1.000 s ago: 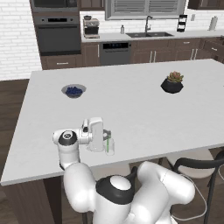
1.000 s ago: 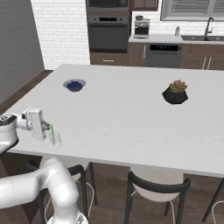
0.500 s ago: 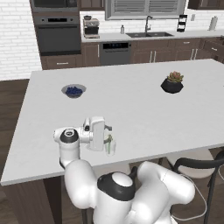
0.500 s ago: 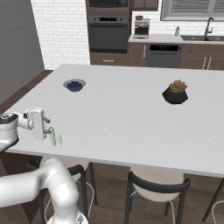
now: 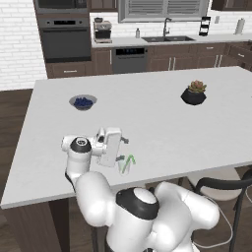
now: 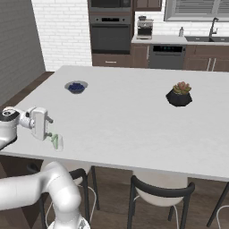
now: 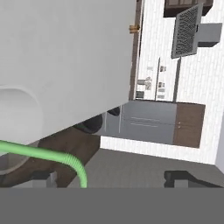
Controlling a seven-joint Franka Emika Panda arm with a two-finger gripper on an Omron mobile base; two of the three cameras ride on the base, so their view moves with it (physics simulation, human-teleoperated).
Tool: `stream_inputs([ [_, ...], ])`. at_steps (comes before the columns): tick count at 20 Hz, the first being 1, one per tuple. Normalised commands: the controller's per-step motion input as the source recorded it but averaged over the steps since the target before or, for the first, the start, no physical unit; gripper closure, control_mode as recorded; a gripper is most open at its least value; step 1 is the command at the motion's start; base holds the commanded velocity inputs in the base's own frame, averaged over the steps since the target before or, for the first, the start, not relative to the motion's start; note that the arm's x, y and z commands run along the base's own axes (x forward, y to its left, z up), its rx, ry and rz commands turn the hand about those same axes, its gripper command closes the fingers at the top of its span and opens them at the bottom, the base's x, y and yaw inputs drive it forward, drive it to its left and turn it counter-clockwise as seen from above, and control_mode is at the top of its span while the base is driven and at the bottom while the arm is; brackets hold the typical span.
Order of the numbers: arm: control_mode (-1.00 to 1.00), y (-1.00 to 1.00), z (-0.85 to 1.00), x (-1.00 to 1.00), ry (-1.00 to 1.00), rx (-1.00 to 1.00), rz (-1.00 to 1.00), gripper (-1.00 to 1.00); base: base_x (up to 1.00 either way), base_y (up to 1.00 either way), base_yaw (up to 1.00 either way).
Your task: Take a straw from the drawer in front and place it inside the glass cup on the dining counter.
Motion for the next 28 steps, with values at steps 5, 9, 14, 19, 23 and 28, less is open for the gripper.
stream_inputs([
  [5,-1.00,0.00,0.11,0.00,0.00,0.21,0.04,-1.00,0.00,0.00,0.00],
  [9,-1.00,0.00,0.47,-0.01,0.00,0.29,0.08,-1.00,0.00,0.00,0.00],
  [14,-1.00,-0.15,0.80,-0.66,-0.04,0.42,0.11,-1.00,0.00,0.00,0.00],
  [19,-1.00,-0.75,0.57,-1.00,-0.08,0.54,0.08,-1.00,0.00,0.00,0.00],
  [23,-1.00,-0.99,0.39,-0.97,-0.10,0.56,0.08,-1.00,0.00,0.00,0.00],
  [28,-1.00,-1.00,0.07,-0.62,-0.05,0.53,0.07,-1.00,0.00,0.00,0.00],
])
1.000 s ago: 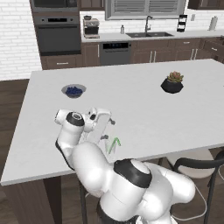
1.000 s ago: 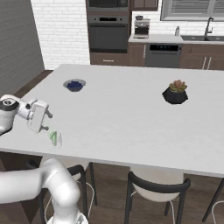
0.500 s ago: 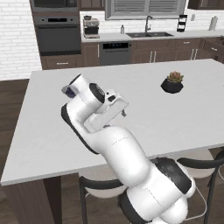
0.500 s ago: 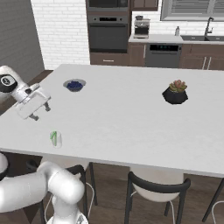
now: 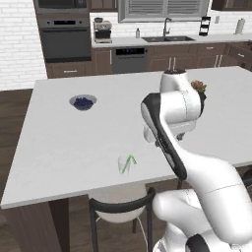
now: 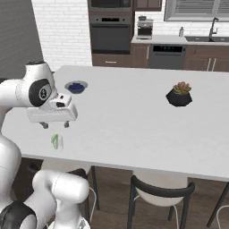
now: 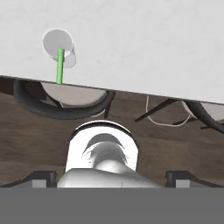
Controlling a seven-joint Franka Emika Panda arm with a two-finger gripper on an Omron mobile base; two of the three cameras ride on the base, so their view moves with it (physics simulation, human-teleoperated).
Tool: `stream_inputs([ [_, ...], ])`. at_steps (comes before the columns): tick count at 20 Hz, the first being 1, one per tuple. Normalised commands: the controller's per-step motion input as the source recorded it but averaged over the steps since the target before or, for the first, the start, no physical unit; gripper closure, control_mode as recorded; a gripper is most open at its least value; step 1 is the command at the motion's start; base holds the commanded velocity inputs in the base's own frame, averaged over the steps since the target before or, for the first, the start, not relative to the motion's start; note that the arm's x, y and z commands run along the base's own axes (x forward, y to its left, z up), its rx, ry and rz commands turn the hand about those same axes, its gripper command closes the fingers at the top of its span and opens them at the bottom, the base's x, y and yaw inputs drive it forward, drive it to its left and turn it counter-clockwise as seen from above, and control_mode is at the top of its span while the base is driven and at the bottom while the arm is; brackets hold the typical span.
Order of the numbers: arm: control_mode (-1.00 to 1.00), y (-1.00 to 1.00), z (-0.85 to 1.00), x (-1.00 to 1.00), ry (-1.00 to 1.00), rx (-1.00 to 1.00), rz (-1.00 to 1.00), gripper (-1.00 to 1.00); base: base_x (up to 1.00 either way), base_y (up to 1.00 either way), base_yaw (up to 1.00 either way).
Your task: Take a straw from the drawer in front and place it inside the glass cup on the dining counter.
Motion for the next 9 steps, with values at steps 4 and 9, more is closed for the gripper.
stream_inputs([
  [4,-1.00,-0.89,-0.04,-0.53,-0.06,0.40,0.07,-1.00,0.00,0.00,0.00],
  [9,-1.00,-0.65,-0.16,-0.47,-0.07,0.13,0.04,-1.00,0.00,0.00,0.00],
])
